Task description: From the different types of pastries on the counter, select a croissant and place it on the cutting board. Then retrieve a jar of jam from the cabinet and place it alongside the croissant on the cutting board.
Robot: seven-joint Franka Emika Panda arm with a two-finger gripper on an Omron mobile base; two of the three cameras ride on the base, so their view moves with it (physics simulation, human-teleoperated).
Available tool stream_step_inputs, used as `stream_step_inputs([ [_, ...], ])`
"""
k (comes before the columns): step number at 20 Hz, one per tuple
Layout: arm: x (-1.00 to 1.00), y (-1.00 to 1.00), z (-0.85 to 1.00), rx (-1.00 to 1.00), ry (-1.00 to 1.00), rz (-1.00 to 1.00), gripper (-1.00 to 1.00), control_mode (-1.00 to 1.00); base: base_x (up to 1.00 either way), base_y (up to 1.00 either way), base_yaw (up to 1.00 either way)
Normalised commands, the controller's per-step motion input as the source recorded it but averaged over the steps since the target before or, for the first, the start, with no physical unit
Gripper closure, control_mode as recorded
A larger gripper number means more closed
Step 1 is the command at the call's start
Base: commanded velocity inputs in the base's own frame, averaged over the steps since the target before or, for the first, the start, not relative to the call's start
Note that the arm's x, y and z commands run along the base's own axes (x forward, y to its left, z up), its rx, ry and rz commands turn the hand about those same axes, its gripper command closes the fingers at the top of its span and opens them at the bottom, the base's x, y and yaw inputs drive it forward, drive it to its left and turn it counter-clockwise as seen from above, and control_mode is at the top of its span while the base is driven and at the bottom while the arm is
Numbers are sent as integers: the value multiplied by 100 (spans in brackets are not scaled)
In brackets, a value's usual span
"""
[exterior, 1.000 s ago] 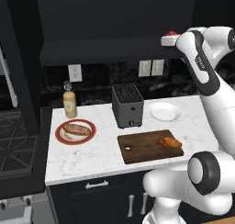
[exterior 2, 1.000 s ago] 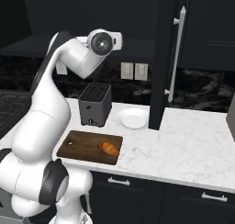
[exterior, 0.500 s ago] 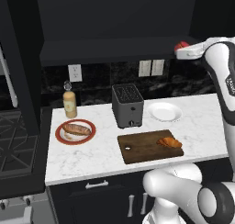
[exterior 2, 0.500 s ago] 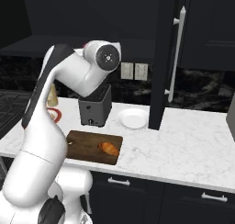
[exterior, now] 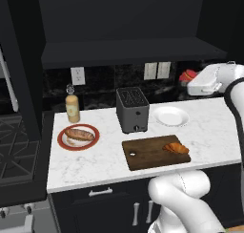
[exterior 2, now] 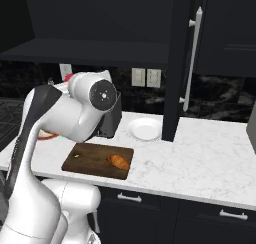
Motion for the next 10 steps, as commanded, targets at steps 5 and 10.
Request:
stream_step_inputs([
  [5, -59, 38, -47, -6, 0, 15, 100, -100, 0, 0, 0],
  [10, 0, 36, -35, -3, 0, 11, 100, -100, 0, 0, 0],
])
